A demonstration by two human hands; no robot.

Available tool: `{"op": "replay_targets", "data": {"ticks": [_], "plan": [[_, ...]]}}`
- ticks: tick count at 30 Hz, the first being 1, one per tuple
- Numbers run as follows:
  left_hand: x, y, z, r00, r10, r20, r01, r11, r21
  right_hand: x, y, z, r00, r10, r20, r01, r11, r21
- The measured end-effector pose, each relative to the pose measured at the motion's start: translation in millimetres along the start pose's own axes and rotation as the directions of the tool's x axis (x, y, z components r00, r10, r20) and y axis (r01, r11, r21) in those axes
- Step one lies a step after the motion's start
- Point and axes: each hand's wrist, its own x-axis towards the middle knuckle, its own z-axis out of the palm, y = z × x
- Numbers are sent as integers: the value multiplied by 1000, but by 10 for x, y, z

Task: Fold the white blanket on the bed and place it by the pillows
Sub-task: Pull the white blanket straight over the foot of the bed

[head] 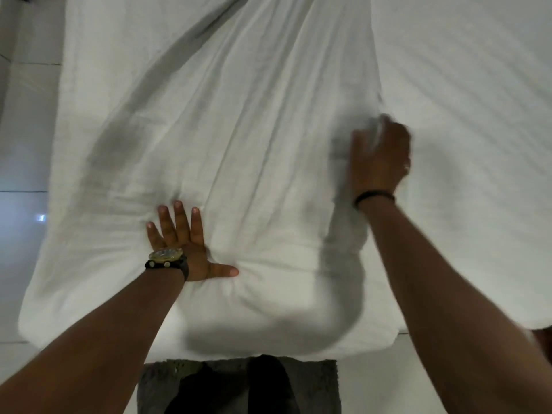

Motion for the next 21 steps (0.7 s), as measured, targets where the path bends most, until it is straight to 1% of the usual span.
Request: {"op": "replay_targets", "data": {"ticks": [1,2,3,4,5,6,7,8,9,10,11,12,13,14,15,16,17,18,19,20,21], "plan": [[2,-4,19,1000,11,-6,-11,1000,-4,-262,-133,141,961,-241,137,250,967,-50],[9,-12,32,1000,22,-14,-22,1000,-7,-490,-136,256,868,-414,273,459,879,-126],[13,-20,38,999,28,-22,-28,1000,-11,-578,-24,306,797,-464,386,561,805,-190],[19,-26,44,999,31,-27,-31,999,-15,-524,200,269,802,-377,463,531,806,-263],[33,-34,60,999,36,-37,-37,999,-17,-419,489,179,868,-182,462,372,854,-363],[46,-27,78,998,43,-47,-44,999,-17,-283,800,56,922,51,384,146,872,-467],[46,-44,90,997,47,-55,-48,999,-18,-142,1048,-100,909,267,320,-63,847,-528],[39,-59,88,997,51,-65,-53,998,-24,-24,1146,-250,862,410,298,-195,811,-552],[35,-61,90,995,59,-76,-62,998,-31,40,1126,-355,845,443,300,-238,813,-531],[36,-65,96,994,67,-86,-71,997,-37,16,988,-375,880,369,299,-195,854,-482],[43,-73,103,993,71,-94,-75,996,-41,-118,732,-291,932,229,281,-101,908,-407],[52,-69,110,993,72,-97,-76,996,-41,-329,434,-182,961,102,257,-15,947,-320],[59,-65,111,993,71,-99,-75,996,-38,-586,131,-58,964,-40,262,100,970,-220],[63,-72,111,992,71,-103,-75,997,-36,-900,-123,79,924,-222,310,273,953,-131],[63,-81,113,991,73,-109,-77,996,-34,-1250,-282,188,824,-404,398,467,881,-72],[66,-85,114,991,74,-109,-78,996,-37,-1549,-269,254,729,-502,465,591,804,-59],[69,-86,119,991,80,-109,-85,995,-43,-1719,-83,267,711,-489,506,615,780,-111],[76,-83,137,990,90,-113,-95,994,-45,-1772,212,210,769,-387,509,542,817,-196],[93,-101,159,987,101,-127,-107,993,-42,-1771,498,86,840,-238,488,410,867,-284],[110,-123,171,983,113,-147,-120,992,-36,-1778,753,-65,893,-86,442,268,890,-369],[126,-130,183,979,124,-162,-132,991,-37,-1798,946,-226,905,58,421,145,889,-434]]}}
